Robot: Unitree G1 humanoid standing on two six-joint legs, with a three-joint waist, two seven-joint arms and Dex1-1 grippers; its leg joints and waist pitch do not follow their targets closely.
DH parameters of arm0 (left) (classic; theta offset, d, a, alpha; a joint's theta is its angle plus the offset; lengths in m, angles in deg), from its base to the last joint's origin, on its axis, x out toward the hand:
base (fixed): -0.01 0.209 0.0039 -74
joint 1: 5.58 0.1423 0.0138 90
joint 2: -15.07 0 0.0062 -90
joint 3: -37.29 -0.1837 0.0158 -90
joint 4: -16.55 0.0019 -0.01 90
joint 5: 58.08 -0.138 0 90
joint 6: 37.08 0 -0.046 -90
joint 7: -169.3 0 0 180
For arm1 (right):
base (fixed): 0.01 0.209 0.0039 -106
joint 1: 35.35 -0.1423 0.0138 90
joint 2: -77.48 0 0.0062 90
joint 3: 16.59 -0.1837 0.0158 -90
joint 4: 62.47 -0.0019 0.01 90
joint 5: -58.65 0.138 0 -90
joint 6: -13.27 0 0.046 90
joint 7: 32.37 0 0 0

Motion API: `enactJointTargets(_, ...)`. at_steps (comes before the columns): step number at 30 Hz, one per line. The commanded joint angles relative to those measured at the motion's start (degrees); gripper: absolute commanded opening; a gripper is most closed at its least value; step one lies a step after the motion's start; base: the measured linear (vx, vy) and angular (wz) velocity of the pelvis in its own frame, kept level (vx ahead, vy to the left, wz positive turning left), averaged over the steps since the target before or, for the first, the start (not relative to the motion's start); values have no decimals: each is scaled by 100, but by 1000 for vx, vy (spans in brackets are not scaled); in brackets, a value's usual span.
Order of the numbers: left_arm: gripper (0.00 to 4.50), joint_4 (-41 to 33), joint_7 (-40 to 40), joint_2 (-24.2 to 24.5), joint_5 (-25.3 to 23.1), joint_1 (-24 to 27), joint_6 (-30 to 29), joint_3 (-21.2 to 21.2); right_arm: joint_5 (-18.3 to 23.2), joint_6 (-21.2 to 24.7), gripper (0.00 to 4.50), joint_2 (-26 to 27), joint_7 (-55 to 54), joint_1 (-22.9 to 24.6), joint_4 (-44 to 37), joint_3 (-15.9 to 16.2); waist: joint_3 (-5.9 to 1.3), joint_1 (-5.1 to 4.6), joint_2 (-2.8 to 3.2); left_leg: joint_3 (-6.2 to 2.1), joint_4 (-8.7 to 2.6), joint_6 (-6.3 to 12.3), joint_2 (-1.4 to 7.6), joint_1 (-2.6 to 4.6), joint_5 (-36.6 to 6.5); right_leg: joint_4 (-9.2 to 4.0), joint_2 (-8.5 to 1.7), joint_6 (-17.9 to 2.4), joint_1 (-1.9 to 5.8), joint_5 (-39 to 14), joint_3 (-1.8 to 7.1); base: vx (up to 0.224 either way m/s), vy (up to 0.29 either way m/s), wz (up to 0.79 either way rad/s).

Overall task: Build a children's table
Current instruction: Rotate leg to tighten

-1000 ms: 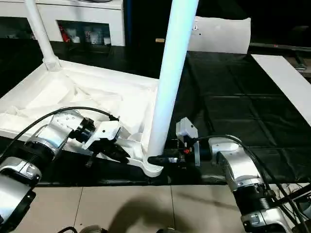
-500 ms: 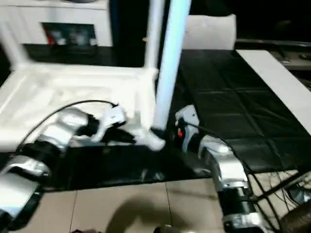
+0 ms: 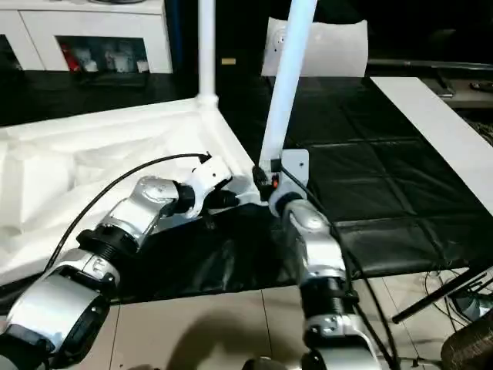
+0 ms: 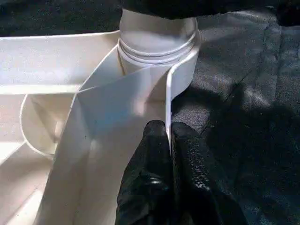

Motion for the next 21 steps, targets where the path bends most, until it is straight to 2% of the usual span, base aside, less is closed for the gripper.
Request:
enactJointTargets(1, 0, 0, 46, -288, 7, -150, 233, -192, 235, 26, 281, 412, 545, 40, 66, 526, -366, 22, 55, -1, -340, 241, 85, -12, -930, -447, -399, -1033, 344, -1242, 282, 0, 0, 0)
enactJointTargets(3, 0, 5, 210, -183, 11, -111, 321, -194, 235, -82, 293, 282, 708, 133, -22, 545, -381, 23, 57, 2, -335, 260, 89, -7, -898, -436, -400, -1065, 351, -1157, 284, 0, 0, 0)
enactJointTargets(8, 0, 36, 646, 137, -8, 9, 617, -231, 374, -249, 343, -208, 1457, 414, -410, 608, -418, 35, 58, 7, -310, 457, 97, -20, -574, -350, -394, -1298, 408, -333, 286, 0, 0, 0)
enactJointTargets(9, 0, 60, 839, 283, -13, 56, 746, -251, 501, -212, 348, -483, 1944, 543, -614, 609, -423, 38, 47, 12, -299, 520, 96, -24, -516, -329, -404, -1357, 417, -169, 290, 0, 0, 0)
enactJointTargets(12, 0, 47, 1126, 424, -1, 118, 1024, -292, 582, -204, 383, -786, 2408, 656, -790, 658, -413, 74, 42, 18, -297, 616, 108, -13, -602, -354, -410, -1406, 420, -276, 285, 0, 0, 0)
enactJointTargets(14, 0, -31, 1612, 579, 63, 211, 1168, -352, 677, -158, 389, -1110, 2888, 754, -933, 692, -405, 90, 35, 25, -298, 589, 115, -2, -689, -362, -407, -1390, 412, -450, 287, 0, 0, 0)
enactJointTargets(16, 0, -80, 2219, 813, 53, 294, 1610, -517, 733, -167, 407, -1505, 3455, 831, -1004, 692, -394, 107, 46, 14, -312, 506, 128, 9, -870, -407, -425, -1307, 393, -868, 281, 0, 0, 0)
enactJointTargets(17, 0, -80, 2219, 813, 53, 294, 1610, -517, 733, -167, 407, -1505, 3455, 831, -1004, 692, -398, 116, 46, 12, -309, 486, 131, 18, -899, -410, -426, -1291, 394, -930, 281, 0, 0, 0)
enactJointTargets(18, 0, -21, 2451, 967, -7, 274, 1826, -595, 813, -178, 422, -1870, 3974, 863, -1018, 747, -404, 118, 46, 16, -307, 461, 133, 16, -891, -392, -413, -1299, 393, -870, 286, 0, 0, 0)
enactJointTargets(19, 0, 22, 2548, 1035, -41, 251, 1954, -632, 877, -155, 437, -2027, 4239, 870, -1028, 769, -402, 140, 54, 21, -301, 477, 150, 51, -903, -390, -406, -1344, 370, -766, 288, 0, 0, 0)
enactJointTargets(21, 0, 29, 2758, 1094, -21, 249, 2057, -670, 938, -127, 447, -2147, 4476, 878, -1049, 800, -394, 175, 55, 24, -303, 484, 149, 31, -873, -365, -414, -1382, 377, -657, 289, 0, 0, 0)
